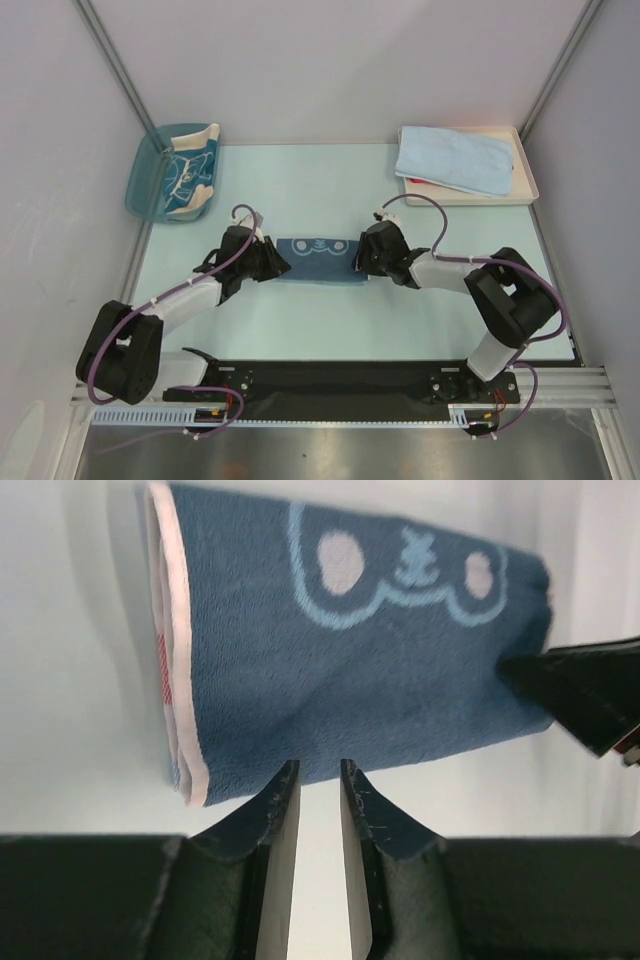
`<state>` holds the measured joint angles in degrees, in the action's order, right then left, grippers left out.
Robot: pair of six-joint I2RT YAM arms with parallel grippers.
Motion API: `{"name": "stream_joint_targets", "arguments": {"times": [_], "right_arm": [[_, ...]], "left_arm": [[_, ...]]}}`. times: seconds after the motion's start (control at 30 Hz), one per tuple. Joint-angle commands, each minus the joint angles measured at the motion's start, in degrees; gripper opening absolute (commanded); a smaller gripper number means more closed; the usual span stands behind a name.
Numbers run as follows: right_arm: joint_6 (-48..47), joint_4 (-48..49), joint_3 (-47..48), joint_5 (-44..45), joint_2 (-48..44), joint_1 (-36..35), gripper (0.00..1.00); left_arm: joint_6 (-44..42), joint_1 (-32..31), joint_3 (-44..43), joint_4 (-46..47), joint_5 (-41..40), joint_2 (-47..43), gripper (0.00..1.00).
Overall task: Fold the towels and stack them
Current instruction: Neatly place the folded towel into the bin
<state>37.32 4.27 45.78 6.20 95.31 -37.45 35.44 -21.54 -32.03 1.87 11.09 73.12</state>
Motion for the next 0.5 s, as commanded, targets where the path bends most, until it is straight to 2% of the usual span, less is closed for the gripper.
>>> {"name": "stream_joint_targets", "arguments": {"times": [0.0,0.03,0.23,0.4,0.43,0.47], "right_arm": [[1.3,-3.7,-0.3,3.1,4.2,-0.5,0.49],[1.3,-4.1,0.6,3.6,4.6,-0.7,0.43],[-0.6,-11.0,4.8,10.5,7.8,-3.3,0.25],[-2.9,-17.6,10.0,17.3,9.9,-5.2,0.07],[-3.7,-18.6,11.0,18.1,10.2,-5.4,0.01],[-4.4,-19.7,11.8,20.6,10.7,-5.9,0.0]], "left_arm": [[0.1,-0.8,1.4,2.5,-0.4,0.6,0.27],[0.2,-0.9,1.1,2.4,-0.3,0.6,0.27],[-0.4,-1.1,-2.8,-1.4,0.4,-3.0,0.25],[-2.2,-1.1,-8.2,-10.2,0.7,-7.6,0.26],[-2.6,-1.1,-10.0,-11.3,0.6,-8.6,0.26],[-3.3,-1.1,-10.9,-13.2,0.5,-10.1,0.26]]}}
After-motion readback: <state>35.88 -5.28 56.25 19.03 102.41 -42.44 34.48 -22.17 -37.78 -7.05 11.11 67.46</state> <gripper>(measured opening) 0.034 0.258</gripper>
